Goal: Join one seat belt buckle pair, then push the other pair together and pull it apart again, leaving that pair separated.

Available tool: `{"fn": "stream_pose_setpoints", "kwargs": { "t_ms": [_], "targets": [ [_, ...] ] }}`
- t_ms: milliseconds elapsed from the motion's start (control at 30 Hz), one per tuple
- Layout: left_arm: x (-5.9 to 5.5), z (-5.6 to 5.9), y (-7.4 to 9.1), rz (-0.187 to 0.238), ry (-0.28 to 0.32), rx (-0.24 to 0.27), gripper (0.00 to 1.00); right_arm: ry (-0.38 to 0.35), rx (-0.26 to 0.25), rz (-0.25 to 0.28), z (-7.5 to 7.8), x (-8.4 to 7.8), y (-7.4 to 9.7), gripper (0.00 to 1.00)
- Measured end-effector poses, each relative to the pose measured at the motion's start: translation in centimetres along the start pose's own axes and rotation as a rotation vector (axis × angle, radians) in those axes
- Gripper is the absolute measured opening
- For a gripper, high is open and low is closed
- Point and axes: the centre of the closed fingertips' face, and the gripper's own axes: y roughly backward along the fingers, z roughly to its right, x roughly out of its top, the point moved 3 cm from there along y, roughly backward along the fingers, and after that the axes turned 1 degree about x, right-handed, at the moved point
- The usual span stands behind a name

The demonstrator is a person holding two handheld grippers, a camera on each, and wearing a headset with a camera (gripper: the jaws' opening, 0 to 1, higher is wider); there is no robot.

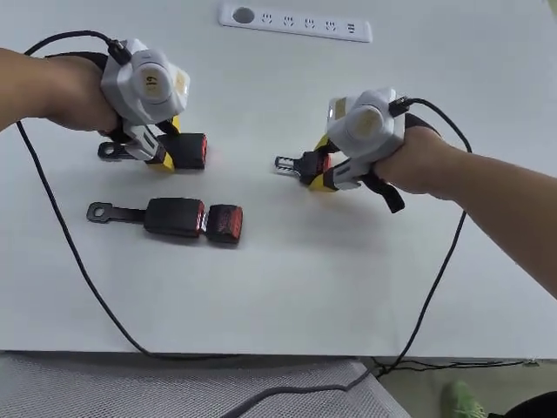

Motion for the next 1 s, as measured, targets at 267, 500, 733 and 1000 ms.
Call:
{"fn": "stream_pose_setpoints", "kwargs": {
  "t_ms": [267,500,733,1000],
  "targets": [
    [-0.9,0.3,0.8,-0.022,-0.041,0.097,0.33,-0.032,-0.061,-0.016,0.4,-0.2,1.0,0.56],
    [-1.3,0.8,3.5,0.054,0.072,0.161,0.36,-0.095,-0.133,0.065,-0.7,0.8,3.4,0.60],
    [-1.8,2.5,5.3,0.102,0.144,0.225,0.38,-0.152,-0.170,0.125,-2.6,1.2,5.0,0.62],
    [-1.5,6.4,7.9,0.187,0.227,0.264,0.52,-0.233,-0.209,0.181,-6.3,2.2,7.4,0.74]
  ]
}}
